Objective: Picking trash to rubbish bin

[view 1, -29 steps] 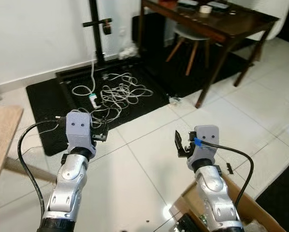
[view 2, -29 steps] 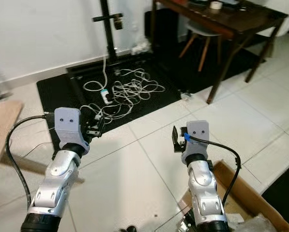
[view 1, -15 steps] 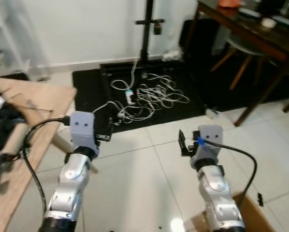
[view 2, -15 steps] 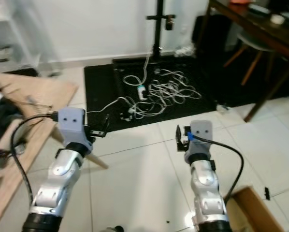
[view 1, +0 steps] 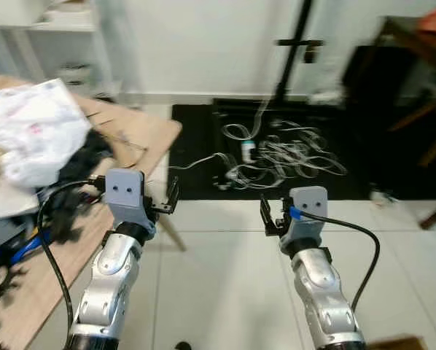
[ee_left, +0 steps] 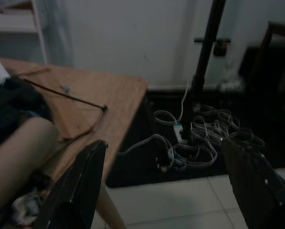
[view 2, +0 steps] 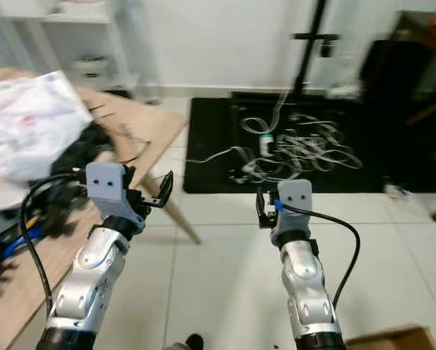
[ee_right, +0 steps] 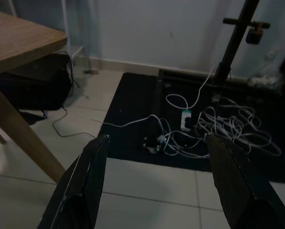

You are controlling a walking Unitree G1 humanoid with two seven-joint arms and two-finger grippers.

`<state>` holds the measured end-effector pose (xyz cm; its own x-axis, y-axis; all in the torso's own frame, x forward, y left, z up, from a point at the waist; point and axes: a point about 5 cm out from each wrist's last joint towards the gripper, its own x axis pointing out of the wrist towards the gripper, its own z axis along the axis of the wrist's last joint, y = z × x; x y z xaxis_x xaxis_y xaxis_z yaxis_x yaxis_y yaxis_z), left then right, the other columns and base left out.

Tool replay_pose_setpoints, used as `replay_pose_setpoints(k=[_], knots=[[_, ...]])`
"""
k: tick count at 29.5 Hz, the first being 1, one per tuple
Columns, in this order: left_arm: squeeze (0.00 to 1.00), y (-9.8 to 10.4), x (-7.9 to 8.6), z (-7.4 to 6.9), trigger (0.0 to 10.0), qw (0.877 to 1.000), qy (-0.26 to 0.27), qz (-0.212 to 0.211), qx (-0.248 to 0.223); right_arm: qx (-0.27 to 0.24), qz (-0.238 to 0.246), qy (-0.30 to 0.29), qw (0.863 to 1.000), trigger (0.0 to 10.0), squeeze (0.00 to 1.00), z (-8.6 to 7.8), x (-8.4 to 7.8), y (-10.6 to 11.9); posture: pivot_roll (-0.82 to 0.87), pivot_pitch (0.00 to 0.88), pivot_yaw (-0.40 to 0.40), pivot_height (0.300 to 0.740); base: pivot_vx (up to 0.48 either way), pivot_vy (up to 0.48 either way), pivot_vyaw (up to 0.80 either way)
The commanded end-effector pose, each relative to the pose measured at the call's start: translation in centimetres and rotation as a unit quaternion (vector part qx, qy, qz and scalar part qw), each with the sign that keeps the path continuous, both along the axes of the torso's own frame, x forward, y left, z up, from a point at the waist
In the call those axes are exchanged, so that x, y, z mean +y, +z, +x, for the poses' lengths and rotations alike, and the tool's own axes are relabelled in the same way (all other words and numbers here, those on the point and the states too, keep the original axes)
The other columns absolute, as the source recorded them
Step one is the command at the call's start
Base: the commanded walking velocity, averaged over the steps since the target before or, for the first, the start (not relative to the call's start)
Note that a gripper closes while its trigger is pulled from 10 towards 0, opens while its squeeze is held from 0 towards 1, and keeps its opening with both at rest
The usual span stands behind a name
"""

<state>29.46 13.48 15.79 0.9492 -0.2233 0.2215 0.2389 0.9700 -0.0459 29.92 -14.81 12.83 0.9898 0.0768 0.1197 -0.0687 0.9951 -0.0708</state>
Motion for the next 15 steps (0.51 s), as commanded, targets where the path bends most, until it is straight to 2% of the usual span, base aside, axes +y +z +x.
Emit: replay_pose_setpoints(k=[1,6,9,15], knots=[[0.00,0.1,-0.3,-0.2,10.0,1.000,-0.011,-0.005,-0.005,0.000,0.005,-0.003,1.000,10.0,0.00,-0.1,-0.1,0.0,0.00,0.130,-0.054,0.740,0.000,0.000,0.80],[0.00,0.5,-1.0,-0.6,10.0,0.999,-0.045,-0.022,-0.015,-0.001,0.006,-0.003,1.000,10.0,0.00,-0.1,-0.1,-0.1,0.00,0.127,-0.055,0.740,0.000,0.000,0.80],[0.00,0.7,-1.8,-1.2,10.0,0.996,-0.090,-0.018,-0.023,-0.001,0.007,-0.004,1.000,10.0,0.00,-0.2,-0.2,-0.1,0.00,0.127,-0.055,0.740,0.000,0.000,0.80],[0.00,0.6,-1.5,-1.4,10.0,0.995,-0.094,-0.015,-0.020,-0.001,0.007,-0.002,1.000,10.0,0.00,-0.4,0.0,-0.2,0.00,0.123,-0.051,0.740,0.000,0.000,0.80]])
